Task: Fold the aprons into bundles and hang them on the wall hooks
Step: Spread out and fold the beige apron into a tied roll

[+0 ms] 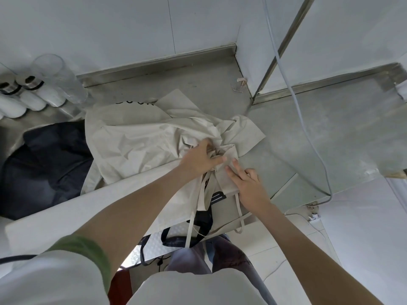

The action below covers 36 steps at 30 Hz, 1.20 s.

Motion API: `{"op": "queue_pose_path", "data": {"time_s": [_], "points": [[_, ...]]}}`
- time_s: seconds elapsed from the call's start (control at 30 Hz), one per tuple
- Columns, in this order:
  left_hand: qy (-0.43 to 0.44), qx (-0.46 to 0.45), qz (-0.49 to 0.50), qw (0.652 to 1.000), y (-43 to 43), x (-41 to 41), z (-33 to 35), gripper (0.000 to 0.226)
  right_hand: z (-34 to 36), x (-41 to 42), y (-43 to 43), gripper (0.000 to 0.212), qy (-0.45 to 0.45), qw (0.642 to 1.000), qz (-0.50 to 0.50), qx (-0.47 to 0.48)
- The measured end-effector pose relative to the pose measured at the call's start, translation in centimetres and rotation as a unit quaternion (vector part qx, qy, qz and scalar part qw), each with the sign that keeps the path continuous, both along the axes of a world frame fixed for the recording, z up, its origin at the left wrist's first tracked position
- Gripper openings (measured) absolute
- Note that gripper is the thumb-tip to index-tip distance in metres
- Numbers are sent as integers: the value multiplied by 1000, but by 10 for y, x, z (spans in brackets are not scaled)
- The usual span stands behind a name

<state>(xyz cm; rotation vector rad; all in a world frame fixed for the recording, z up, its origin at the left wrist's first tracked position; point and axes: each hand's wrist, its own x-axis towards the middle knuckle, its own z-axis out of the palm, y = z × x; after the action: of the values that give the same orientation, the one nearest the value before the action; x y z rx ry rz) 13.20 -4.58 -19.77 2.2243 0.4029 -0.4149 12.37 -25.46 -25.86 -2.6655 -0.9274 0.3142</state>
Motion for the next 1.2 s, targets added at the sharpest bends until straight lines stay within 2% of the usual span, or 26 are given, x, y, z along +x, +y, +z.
{"op": "queue_pose_path", "data": {"time_s": [0.13, 0.27, 0.33, 0.4, 0.47, 0.5, 0.53, 0.57, 0.63, 0.7, 0.8, 0.87, 0.93, 1.1, 1.13, 1.2], "points": [[8, 72, -50, 996, -6, 6, -7, 22, 6, 2, -4, 80, 0, 1000, 18, -16], [29, 96, -44, 994, -7, 11, -8, 23, 10, 4, -13, 89, -54, 998, 29, -24], [2, 160, -83, 984, -8, 8, -6, 25, 9, 2, -15, 76, -39, 998, 46, -30], [-138, 266, -149, 942, -8, 1, -9, 36, 16, 2, -14, 63, 3, 997, 43, -60], [-311, 310, -236, 867, -3, -8, -15, 31, 28, 5, -9, 79, 70, 990, 38, -113], [-358, 299, -293, 835, 0, -13, -17, 25, 33, 5, -8, 89, 106, 985, 38, -130], [-372, 284, -356, 809, 4, -20, -20, 33, 35, 5, -7, 93, 126, 983, 34, -131], [-351, 271, -425, 789, 8, -26, -24, 42, 37, 5, -5, 88, 141, 982, 22, -122], [-276, 258, -510, 772, 18, -40, -28, 57, 37, 6, -1, 58, 162, 982, -7, -95], [-186, 267, -510, 796, 24, -50, -31, 66, 35, 5, 2, 46, 145, 987, -37, -58], [-149, 267, -486, 819, 29, -52, -27, 61, 31, 4, 7, 66, 148, 983, -101, -30], [-166, 224, -476, 834, 28, -53, -19, 35, 31, 6, 13, 75, 158, 977, -140, -34], [-204, 194, -452, 846, 28, -53, -16, 10, 35, 10, 21, 74, 162, 973, -156, -58], [-255, 226, -370, 864, 30, -59, -12, 26, 38, 14, 31, 74, 179, 960, -198, -79], [-246, 248, -358, 866, 30, -59, -11, 35, 38, 14, 32, 73, 185, 958, -205, -78], [-146, 279, -349, 883, 29, -59, -6, 51, 39, 15, 35, 73, 196, 952, -220, -79]]}}
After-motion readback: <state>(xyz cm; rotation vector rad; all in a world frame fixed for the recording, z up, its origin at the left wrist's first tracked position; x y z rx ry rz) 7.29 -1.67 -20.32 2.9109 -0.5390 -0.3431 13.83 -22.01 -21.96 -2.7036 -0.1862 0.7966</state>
